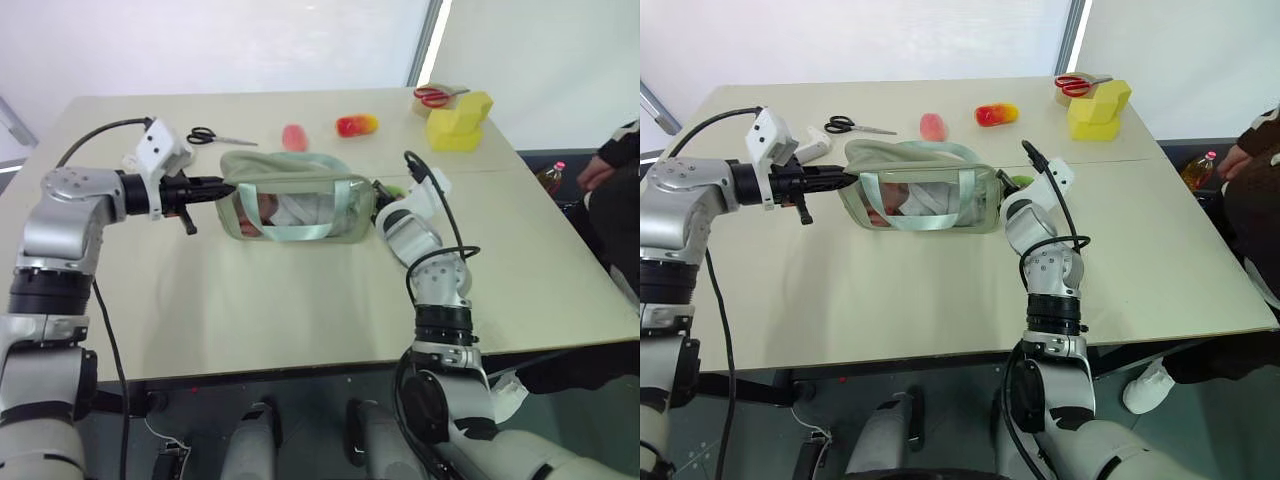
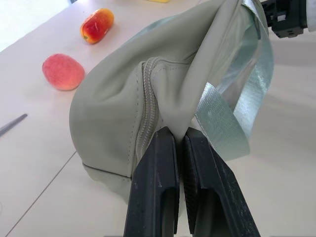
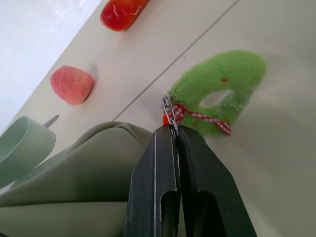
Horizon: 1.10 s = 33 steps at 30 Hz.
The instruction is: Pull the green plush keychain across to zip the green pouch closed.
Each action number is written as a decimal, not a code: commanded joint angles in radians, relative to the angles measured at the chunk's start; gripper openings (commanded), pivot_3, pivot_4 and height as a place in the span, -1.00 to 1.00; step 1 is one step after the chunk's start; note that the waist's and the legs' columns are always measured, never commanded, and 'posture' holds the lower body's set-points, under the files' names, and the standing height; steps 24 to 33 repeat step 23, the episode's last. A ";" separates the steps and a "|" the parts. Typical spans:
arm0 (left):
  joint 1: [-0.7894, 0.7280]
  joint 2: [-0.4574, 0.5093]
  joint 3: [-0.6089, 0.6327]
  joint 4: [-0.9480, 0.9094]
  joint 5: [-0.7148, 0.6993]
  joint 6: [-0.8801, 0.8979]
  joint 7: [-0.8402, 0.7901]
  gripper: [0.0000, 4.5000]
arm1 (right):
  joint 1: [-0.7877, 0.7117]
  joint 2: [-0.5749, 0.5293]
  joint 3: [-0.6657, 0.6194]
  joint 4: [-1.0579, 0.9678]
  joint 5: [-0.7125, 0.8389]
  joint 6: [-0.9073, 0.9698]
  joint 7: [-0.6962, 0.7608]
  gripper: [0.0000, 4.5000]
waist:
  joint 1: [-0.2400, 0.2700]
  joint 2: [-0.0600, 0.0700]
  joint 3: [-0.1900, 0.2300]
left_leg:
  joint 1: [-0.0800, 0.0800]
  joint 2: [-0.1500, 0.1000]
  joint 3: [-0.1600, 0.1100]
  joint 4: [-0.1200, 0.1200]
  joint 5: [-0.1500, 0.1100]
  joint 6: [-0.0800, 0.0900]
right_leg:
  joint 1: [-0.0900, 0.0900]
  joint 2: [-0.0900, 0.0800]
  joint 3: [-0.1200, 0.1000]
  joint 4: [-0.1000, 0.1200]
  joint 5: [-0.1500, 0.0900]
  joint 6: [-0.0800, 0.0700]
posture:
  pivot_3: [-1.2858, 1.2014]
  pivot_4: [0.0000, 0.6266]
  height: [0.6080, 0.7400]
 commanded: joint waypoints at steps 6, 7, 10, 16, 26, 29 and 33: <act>-0.020 0.025 0.042 -0.002 -0.014 0.029 -0.003 -0.50 | -0.105 -0.130 -0.053 0.010 0.043 0.076 0.121 -0.55 | 0.003 0.000 0.000 | -0.001 0.000 0.001 -0.001 0.000 0.000 | -0.002 0.000 0.000 0.000 0.000 0.000 | 0.03 -0.52 1.00; -0.025 0.027 0.047 -0.001 -0.022 0.040 -0.010 -0.32 | -0.125 -0.163 -0.056 -0.003 0.061 0.119 0.145 -0.35 | 0.003 0.001 0.001 | -0.002 0.000 0.001 -0.001 0.000 0.000 | -0.003 0.000 0.000 0.000 0.000 0.000 | 0.03 -0.52 1.00; -0.041 0.035 0.058 0.011 -0.031 0.058 -0.015 0.41 | -0.159 -0.271 -0.069 -0.049 0.129 0.266 0.220 0.38 | 0.004 0.001 0.001 | -0.005 0.000 0.002 -0.001 0.002 0.003 | -0.006 0.000 0.001 0.001 0.001 -0.001 | 0.03 -0.52 1.00; -0.035 0.092 0.095 0.005 -0.063 0.113 -0.067 1.00 | -0.111 -0.597 0.024 -0.202 0.256 0.591 0.552 0.99 | 0.013 0.001 0.001 | -0.008 -0.001 0.002 -0.001 0.002 0.003 | -0.008 0.000 0.001 0.001 -0.002 0.003 | 0.03 -0.52 1.00; 0.006 0.202 0.146 0.004 -0.081 0.165 -0.093 1.00 | 0.050 -1.122 0.209 -0.454 0.228 0.482 1.264 0.99 | 0.031 0.001 0.001 | -0.013 -0.001 0.002 0.000 0.001 0.003 | -0.015 0.000 0.002 0.002 -0.004 0.005 | 0.03 -0.52 1.00; 0.006 0.202 0.146 0.004 -0.081 0.165 -0.093 1.00 | 0.050 -1.122 0.209 -0.454 0.228 0.482 1.264 0.99 | 0.031 0.001 0.001 | -0.013 -0.001 0.002 0.000 0.001 0.003 | -0.015 0.000 0.002 0.002 -0.004 0.005 | 0.03 -0.52 1.00; 0.006 0.202 0.146 0.004 -0.081 0.165 -0.093 1.00 | 0.050 -1.122 0.209 -0.454 0.228 0.482 1.264 0.99 | 0.031 0.001 0.001 | -0.013 -0.001 0.002 0.000 0.001 0.003 | -0.015 0.000 0.002 0.002 -0.004 0.005 | 0.03 -0.52 1.00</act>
